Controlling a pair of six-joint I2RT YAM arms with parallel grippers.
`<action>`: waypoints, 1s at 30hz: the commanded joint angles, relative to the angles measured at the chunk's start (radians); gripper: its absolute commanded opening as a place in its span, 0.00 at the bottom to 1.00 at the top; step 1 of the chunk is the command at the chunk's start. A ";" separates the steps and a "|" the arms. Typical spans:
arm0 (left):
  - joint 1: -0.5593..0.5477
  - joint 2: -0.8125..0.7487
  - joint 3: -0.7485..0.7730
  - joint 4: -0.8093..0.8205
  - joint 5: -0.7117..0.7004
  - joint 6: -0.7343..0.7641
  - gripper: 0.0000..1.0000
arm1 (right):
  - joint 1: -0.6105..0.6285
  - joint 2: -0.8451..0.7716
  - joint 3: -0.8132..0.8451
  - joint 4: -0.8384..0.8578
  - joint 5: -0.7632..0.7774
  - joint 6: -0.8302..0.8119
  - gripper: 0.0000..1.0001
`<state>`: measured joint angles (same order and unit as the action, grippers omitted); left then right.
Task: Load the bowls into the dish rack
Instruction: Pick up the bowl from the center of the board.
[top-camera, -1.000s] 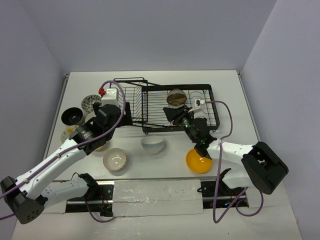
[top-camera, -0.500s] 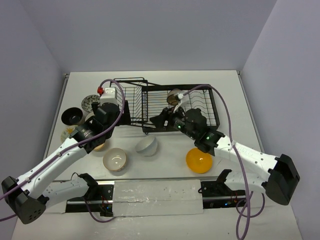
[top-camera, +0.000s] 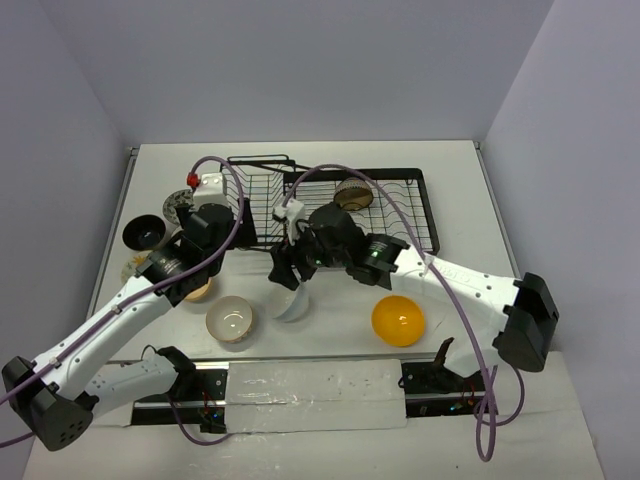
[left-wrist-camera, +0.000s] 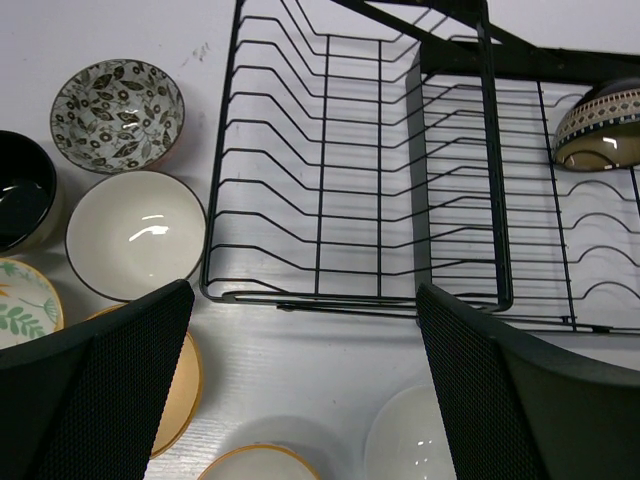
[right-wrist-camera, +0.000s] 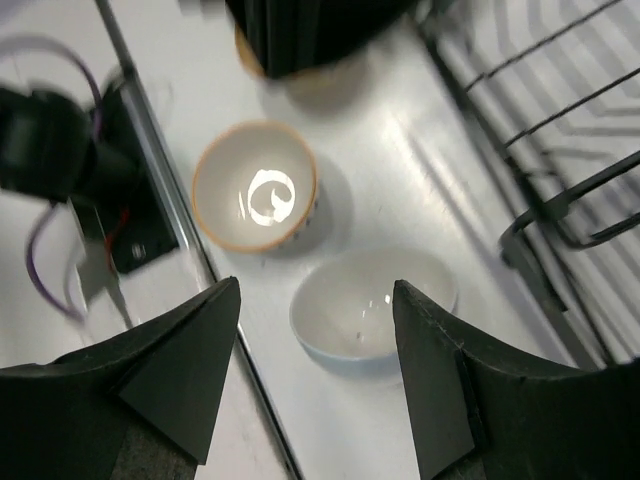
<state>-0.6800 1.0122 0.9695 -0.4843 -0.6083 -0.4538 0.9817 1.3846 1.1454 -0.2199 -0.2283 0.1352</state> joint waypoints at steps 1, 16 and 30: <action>0.014 -0.040 -0.002 0.004 -0.056 -0.016 0.99 | 0.035 0.056 0.039 -0.125 -0.075 -0.086 0.70; 0.092 -0.072 0.000 0.000 -0.070 -0.046 0.99 | 0.075 0.169 0.025 -0.196 -0.091 -0.186 0.70; 0.108 -0.086 -0.005 0.009 -0.062 -0.040 0.99 | 0.101 0.232 0.027 -0.262 -0.146 -0.209 0.70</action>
<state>-0.5774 0.9421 0.9688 -0.4915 -0.6708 -0.4919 1.0740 1.6291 1.1519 -0.4675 -0.3576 -0.0650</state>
